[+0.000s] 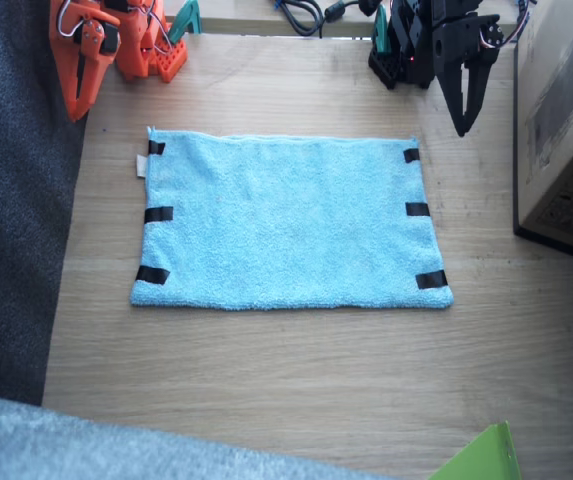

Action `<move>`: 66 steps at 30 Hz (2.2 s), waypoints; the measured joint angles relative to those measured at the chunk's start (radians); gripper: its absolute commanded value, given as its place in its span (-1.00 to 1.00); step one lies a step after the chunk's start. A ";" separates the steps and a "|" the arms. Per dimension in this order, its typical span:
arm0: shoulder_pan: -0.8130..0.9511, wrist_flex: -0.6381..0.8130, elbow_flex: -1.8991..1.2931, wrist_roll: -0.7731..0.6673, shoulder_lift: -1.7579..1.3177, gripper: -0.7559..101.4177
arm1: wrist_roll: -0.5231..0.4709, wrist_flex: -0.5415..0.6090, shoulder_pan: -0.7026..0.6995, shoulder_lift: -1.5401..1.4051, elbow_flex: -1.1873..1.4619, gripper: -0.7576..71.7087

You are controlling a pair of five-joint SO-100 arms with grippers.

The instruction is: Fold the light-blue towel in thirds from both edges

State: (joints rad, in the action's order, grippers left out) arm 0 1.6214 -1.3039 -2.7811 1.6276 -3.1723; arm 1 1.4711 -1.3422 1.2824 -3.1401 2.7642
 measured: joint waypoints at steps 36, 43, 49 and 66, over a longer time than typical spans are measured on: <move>-0.025 0.135 0.149 0.029 0.396 -0.99 | -0.327 0.061 0.067 0.434 -0.281 -0.97; -0.029 0.130 0.377 0.060 0.730 -0.89 | -0.301 0.021 0.160 0.847 -0.581 -0.53; -0.049 0.101 0.463 0.060 0.844 -0.78 | -0.239 -0.048 0.265 1.034 -0.744 -0.42; -0.101 0.100 0.577 0.034 1.117 -0.69 | -0.150 -0.025 0.356 1.537 -0.853 -0.49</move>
State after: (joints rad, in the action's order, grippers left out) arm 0 1.5202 -1.2042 -2.2043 1.6613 -2.0555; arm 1 1.3208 -1.3668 1.6383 -1.6030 1.9113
